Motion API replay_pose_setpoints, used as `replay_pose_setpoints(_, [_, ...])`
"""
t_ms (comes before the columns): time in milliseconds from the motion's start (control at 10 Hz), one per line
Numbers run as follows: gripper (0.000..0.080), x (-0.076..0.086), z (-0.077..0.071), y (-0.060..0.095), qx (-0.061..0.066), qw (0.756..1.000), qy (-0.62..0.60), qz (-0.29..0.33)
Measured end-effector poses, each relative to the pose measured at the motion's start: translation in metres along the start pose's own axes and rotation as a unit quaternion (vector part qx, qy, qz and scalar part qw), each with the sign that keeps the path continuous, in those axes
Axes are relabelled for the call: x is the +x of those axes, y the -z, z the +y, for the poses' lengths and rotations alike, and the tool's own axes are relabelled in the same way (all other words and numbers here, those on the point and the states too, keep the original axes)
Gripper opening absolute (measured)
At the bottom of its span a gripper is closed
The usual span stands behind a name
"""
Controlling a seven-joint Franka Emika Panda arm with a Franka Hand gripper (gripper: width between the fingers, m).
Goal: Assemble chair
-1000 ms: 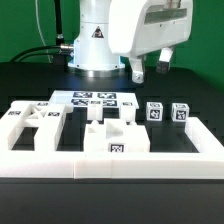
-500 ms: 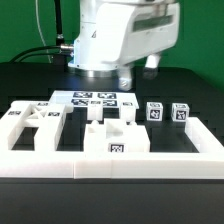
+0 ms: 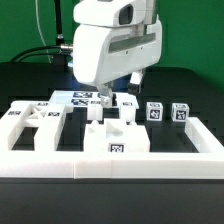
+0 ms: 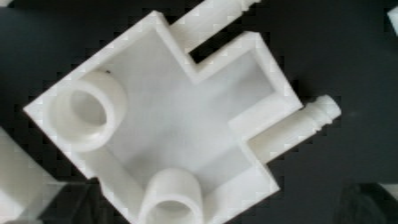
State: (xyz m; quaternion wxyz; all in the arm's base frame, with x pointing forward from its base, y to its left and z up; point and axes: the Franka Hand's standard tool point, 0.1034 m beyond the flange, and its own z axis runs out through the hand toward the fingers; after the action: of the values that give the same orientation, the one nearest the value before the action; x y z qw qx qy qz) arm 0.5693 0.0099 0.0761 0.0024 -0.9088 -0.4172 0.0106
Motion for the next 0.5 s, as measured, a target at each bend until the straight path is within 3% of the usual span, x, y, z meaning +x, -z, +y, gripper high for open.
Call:
replay_pose_setpoints(300, [0.0649,0.005,0.002,-0.009,0.005,0.989,-0.146,0.000])
replay_pose_setpoints(500, [0.0649,0.019,0.015,-0.020,0.005,0.983,-0.186,0.004])
